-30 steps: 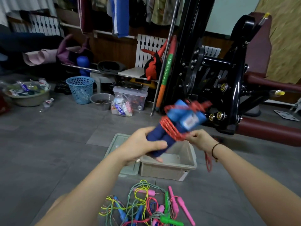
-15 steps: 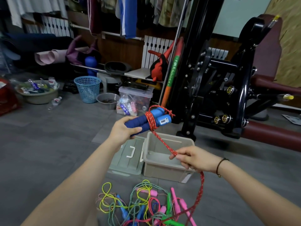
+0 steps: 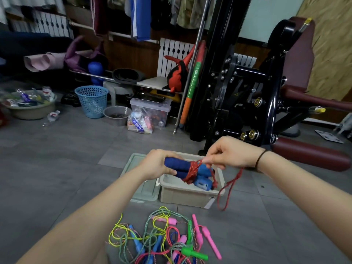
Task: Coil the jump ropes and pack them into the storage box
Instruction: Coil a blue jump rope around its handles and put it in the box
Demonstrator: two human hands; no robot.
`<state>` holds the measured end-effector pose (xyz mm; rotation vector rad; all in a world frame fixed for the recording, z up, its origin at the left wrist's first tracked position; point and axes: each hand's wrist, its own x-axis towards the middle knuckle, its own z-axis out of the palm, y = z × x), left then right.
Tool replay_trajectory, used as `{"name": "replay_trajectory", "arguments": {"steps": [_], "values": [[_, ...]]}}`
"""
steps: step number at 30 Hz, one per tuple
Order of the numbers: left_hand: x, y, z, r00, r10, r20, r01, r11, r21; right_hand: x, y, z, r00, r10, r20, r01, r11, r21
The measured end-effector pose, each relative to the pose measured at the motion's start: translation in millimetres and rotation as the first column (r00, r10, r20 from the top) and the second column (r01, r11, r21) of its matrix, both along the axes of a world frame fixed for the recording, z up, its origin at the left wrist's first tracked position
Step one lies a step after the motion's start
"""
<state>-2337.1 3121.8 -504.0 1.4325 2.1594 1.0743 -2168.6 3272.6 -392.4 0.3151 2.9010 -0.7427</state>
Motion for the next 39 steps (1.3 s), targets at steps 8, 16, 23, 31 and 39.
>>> {"name": "replay_trajectory", "arguments": {"steps": [8,16,23,31,39], "values": [[19,-5,12,0.917,-0.317,0.243,0.322,0.946,0.019,-18,30,-22,0.982,-0.157,-0.105,0.154,0.987,-0.037],[12,-13,15,0.811,-0.241,0.532,0.118,0.960,0.256,-10,59,-90,0.886,-0.463,-0.021,0.397,0.781,-0.482],[21,-2,9,0.596,-0.141,0.790,-0.251,0.903,0.350,4,11,-113,0.873,-0.485,-0.045,0.326,0.650,-0.687],[23,11,4,0.439,0.034,0.898,-0.539,0.810,0.233,14,-17,-105,0.902,-0.425,-0.070,0.271,0.686,-0.675],[-6,7,-1,0.633,0.305,0.712,-0.609,0.764,0.214,38,-51,-71,0.979,-0.178,-0.096,0.147,0.951,-0.271]]}}
